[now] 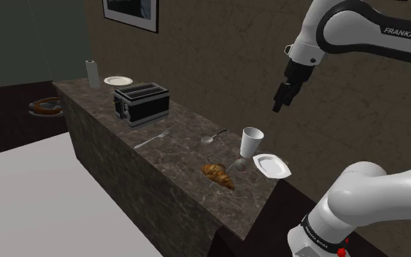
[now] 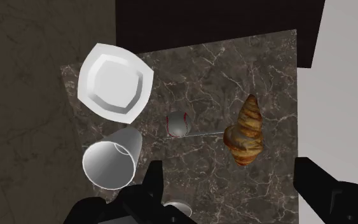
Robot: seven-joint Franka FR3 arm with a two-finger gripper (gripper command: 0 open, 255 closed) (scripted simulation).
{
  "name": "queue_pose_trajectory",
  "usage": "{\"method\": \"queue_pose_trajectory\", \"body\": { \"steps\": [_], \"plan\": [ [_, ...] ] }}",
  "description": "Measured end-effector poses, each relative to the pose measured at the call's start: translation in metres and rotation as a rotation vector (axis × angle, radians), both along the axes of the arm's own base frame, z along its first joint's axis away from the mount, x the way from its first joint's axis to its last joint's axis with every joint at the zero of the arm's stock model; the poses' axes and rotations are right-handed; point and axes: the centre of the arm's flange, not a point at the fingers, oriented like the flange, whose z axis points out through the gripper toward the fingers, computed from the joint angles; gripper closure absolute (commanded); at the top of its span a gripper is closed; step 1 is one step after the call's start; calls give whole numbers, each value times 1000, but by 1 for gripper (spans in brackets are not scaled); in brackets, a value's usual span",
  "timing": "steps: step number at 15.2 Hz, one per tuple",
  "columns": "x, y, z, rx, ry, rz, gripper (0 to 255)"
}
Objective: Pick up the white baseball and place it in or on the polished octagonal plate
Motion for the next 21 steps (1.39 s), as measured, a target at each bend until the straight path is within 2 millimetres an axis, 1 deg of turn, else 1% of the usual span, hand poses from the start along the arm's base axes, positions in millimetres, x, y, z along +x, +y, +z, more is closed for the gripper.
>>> {"method": "queue_pose_trajectory", "body": {
  "steps": [1, 3, 6, 8, 10, 12, 15, 20, 21],
  "plan": [
    [0, 0, 0, 0, 0, 0, 0],
    [5, -4, -14, 5, 6, 2, 0],
    [18, -13, -50, 16, 17, 7, 0],
    [29, -24, -73, 25, 25, 10, 0],
    [37, -28, -98, 33, 32, 13, 0],
    [48, -39, -123, 41, 41, 17, 0],
    [57, -45, -161, 53, 52, 22, 0],
    [78, -54, -219, 75, 70, 31, 0],
    [82, -61, -232, 79, 74, 32, 0]
  ]
}}
